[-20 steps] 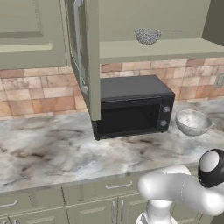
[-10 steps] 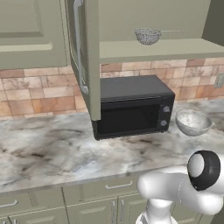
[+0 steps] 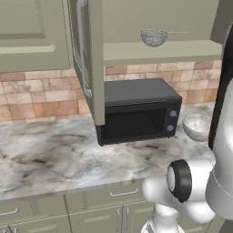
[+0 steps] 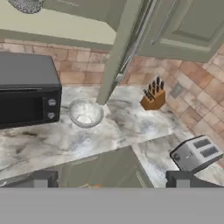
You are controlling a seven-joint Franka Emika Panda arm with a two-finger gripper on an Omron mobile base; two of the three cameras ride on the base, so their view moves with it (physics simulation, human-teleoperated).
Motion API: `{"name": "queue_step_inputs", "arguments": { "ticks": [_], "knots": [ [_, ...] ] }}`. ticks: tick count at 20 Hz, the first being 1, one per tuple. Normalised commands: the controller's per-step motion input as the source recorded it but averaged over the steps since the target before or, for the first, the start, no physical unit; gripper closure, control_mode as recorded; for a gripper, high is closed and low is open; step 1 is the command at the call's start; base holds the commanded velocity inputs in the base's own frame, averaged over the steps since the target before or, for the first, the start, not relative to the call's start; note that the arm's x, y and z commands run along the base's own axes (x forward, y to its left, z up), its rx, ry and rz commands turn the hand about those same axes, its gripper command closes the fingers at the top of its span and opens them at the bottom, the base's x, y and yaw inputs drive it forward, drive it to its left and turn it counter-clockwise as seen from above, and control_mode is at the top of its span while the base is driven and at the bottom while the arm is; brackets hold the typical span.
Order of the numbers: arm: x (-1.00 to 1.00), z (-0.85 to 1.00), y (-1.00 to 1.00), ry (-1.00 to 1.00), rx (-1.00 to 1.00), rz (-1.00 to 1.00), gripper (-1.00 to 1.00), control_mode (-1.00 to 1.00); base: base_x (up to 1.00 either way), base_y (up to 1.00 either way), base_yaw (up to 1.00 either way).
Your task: Open the cabinet and setup a tea strainer by placing it in the bowl upright.
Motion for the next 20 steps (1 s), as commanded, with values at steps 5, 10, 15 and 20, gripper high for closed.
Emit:
{"name": "queue_step_inputs", "arguments": {
  "ticks": [5, 10, 15, 20],
  "knots": [
    [0.17, -0.43, 0.66, 0.17, -0.66, 0.05, -1.0, -1.0, 0.0, 0.0, 0.0],
    [0.52, -0.45, 0.09, 0.23, -0.43, 0.28, -1.0, -1.0, 0.0, 0.0, 0.0],
    [0.47, -0.53, -0.04, 0.19, -0.25, 0.3, -1.0, -1.0, 0.0, 0.0, 0.0],
    [0.43, -0.25, -0.12, 0.15, -0.28, 0.24, -1.0, -1.0, 0.0, 0.0, 0.0]
  ]
}}
